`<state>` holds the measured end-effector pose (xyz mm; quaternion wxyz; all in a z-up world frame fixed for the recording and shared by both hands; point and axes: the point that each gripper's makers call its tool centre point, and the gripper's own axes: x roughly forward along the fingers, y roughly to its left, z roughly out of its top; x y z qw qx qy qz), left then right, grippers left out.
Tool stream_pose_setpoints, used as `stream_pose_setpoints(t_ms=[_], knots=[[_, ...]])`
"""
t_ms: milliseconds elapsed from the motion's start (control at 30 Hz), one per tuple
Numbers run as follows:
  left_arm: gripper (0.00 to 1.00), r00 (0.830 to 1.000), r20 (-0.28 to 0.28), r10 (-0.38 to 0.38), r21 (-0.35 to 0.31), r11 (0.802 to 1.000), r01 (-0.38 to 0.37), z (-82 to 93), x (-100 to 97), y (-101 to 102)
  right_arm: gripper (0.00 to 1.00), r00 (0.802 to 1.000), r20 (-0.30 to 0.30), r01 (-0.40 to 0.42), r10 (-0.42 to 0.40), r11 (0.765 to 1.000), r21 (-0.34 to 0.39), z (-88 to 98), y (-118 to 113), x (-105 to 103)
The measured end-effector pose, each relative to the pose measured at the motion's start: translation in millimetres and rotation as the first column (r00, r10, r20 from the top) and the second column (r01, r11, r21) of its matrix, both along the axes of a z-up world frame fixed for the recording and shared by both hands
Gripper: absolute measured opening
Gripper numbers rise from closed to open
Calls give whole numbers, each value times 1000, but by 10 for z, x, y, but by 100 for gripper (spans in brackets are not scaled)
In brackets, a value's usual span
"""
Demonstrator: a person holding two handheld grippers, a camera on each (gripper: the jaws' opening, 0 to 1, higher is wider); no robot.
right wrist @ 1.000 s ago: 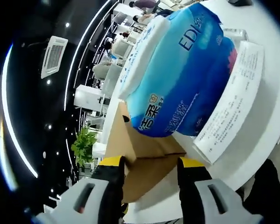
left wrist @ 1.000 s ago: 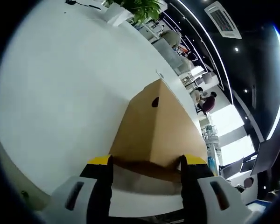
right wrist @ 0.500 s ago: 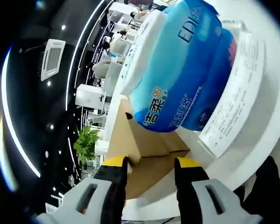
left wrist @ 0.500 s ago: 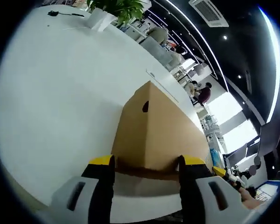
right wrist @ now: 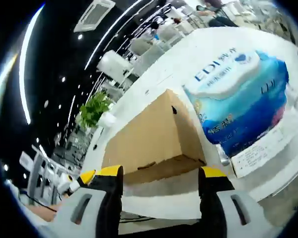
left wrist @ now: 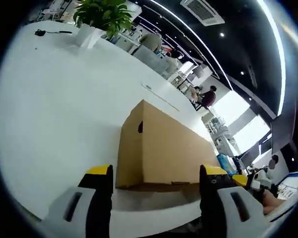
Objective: Operate the shoe box by opening the lid, removing the specified soft item, and placing it in the target area until the item is outside and the box remains undamaged.
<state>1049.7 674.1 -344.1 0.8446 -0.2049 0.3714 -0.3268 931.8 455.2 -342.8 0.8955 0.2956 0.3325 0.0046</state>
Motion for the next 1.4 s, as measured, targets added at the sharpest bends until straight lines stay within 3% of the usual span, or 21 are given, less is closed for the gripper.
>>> stream_pose_setpoints(t_ms=[33, 67, 133, 233, 300, 367, 400, 433, 500, 567, 633, 800, 867, 967, 1067, 1133, 1167, 1233, 1267, 1333, 1400], knots=[[74, 1000, 15, -12, 12, 1000, 12, 6, -7, -2, 70, 1000, 2, -28, 28, 999, -29, 2, 12, -1], [74, 990, 122, -75, 106, 992, 62, 41, 5, 25, 73, 985, -19, -172, 171, 977, -128, 28, 136, -47], [77, 972, 171, -159, 200, 972, 124, 69, -71, -16, 78, 966, -34, -257, 257, 932, -254, 42, 168, -62], [82, 962, 178, -206, 245, 956, 160, 45, -100, -26, 80, 958, -73, -286, 278, 900, -330, 82, 143, -95], [89, 958, 181, -223, 282, 945, 166, 42, -122, -13, 80, 951, -54, -301, 304, 875, -380, 153, 153, -72], [93, 955, 183, -235, 299, 938, 174, 22, -132, 16, 76, 934, -59, -342, 351, 838, -425, 203, 180, -67], [97, 954, 170, -246, 316, 931, 183, 24, -182, -6, 75, 909, -69, -400, 411, 812, -425, 242, 257, -89], [99, 954, 170, -248, 315, 931, 186, 30, -191, -12, 76, 906, -77, -406, 416, 805, -432, 255, 254, -92], [99, 945, 182, -270, 328, 923, 200, 80, -230, -36, 77, 900, -54, -391, 433, 745, -540, 397, 144, 6], [99, 932, 195, -306, 349, 909, 226, 100, -269, -60, 80, 899, -44, -374, 437, 709, -598, 478, 73, 56], [99, 929, 211, -305, 345, 912, 221, 110, -244, -64, 81, 892, -38, -367, 451, 672, -643, 515, 10, 106], [99, 929, 229, -290, 348, 916, 200, 105, -181, -96, 87, 881, -58, -380, 469, 630, -678, 392, -79, 188], [99, 926, 230, -299, 359, 911, 204, 90, -173, -101, 91, 873, -79, -406, 481, 627, -665, 324, -63, 193], [99, 911, 226, -346, 423, 877, 228, 2, -188, -117, 90, 875, -82, -404, 478, 625, -668, 261, -78, 237], [99, 912, 216, -348, 427, 874, 232, -72, -165, -85, 89, 869, -87, -422, 488, 637, -645, 224, -50, 240], [98, 915, 198, -351, 438, 867, 238, -98, -182, -75, 89, 861, -95, -435, 500, 627, -646, 219, -35, 238], [98, 917, 196, -346, 437, 868, 234, -102, -185, -70, 90, 851, -105, -444, 515, 598, -668, 228, -38, 254], [97, 921, 192, -339, 437, 870, 229, -165, -164, -68, 91, 850, -100, -440, 518, 591, -676, 220, -47, 273], [97, 921, 192, -339, 439, 869, 228, -177, -159, -72, 92, 851, -104, -443, 514, 599, -668, 186, -59, 282], [93, 912, 201, -358, 458, 857, 235, -198, -144, -96, 91, 869, -92, -430, 486, 651, -626, 128, -72, 279], [85, 900, 210, -382, 460, 851, 254, -196, -141, -132, 90, 877, -72, -411, 474, 667, -621, 126, -86, 306]])
